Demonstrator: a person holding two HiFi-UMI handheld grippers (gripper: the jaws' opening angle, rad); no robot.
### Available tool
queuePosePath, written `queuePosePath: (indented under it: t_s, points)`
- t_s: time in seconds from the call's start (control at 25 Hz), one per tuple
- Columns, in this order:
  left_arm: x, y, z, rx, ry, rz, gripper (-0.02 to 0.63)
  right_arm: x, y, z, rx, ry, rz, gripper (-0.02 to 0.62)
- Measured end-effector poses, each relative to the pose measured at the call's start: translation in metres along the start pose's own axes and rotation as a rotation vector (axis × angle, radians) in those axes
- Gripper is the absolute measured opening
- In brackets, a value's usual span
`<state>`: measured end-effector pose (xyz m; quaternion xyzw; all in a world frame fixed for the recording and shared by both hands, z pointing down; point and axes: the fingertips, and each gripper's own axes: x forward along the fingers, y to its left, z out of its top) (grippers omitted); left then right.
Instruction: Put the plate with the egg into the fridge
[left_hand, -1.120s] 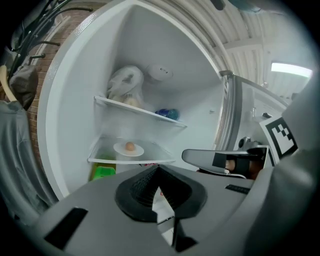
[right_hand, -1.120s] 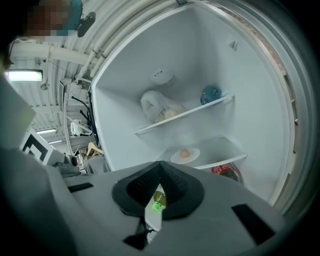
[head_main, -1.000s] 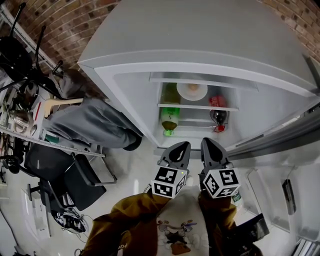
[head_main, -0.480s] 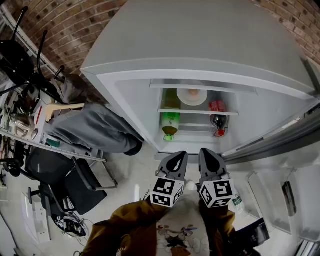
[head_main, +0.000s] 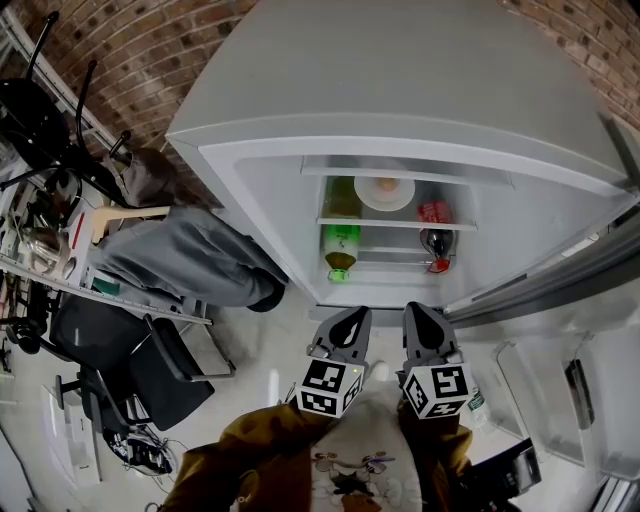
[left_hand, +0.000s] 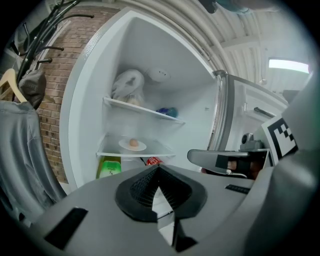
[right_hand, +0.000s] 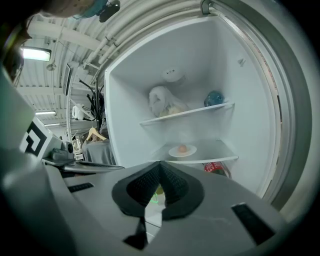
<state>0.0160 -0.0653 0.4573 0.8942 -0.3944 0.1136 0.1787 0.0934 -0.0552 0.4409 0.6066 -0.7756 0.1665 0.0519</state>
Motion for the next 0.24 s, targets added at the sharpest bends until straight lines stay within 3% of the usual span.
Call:
queuePosePath:
  t_s: [0.24]
  points:
    - [-0.0097, 0.0051, -0.0023, -0.001, -0.009, 0.004, 0.008, -0.0021, 0.0107, -0.0019, -0.011, -0.003, -0.006, 0.005]
